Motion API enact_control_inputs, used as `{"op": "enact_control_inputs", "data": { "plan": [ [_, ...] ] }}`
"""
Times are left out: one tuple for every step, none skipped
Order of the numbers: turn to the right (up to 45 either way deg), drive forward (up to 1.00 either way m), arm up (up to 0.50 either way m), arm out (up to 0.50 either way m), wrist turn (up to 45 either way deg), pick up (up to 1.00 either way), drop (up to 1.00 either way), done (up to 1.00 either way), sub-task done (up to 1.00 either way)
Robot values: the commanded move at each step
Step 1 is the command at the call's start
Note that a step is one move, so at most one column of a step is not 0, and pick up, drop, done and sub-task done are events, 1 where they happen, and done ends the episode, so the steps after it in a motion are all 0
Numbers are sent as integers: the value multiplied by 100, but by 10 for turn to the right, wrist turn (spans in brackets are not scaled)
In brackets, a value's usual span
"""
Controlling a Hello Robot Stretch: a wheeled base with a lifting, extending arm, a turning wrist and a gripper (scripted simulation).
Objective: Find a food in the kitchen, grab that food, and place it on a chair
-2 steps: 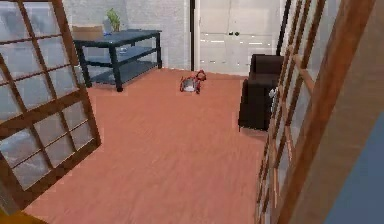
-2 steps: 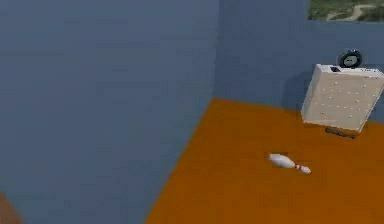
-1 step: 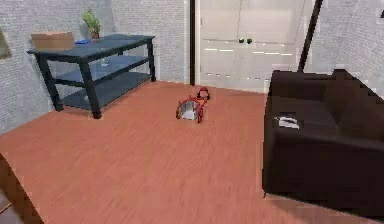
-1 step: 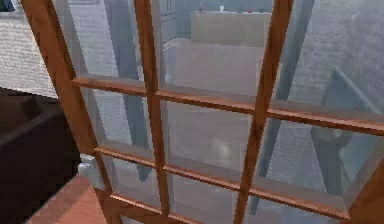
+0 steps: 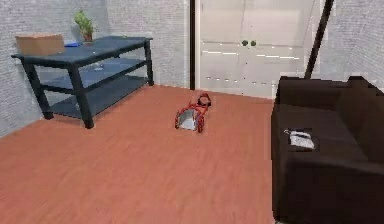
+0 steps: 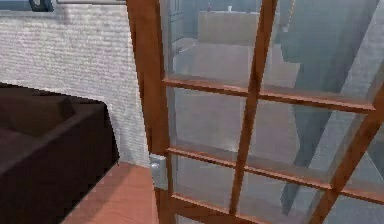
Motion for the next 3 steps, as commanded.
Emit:
{"op": "enact_control_inputs", "data": {
  "plan": [
    [90,0,0,0,0,0,0,0,0],
    [0,50,0,0,0,0,0,0,0],
    [270,0,0,0,0,0,0,0,0]
  ]
}}
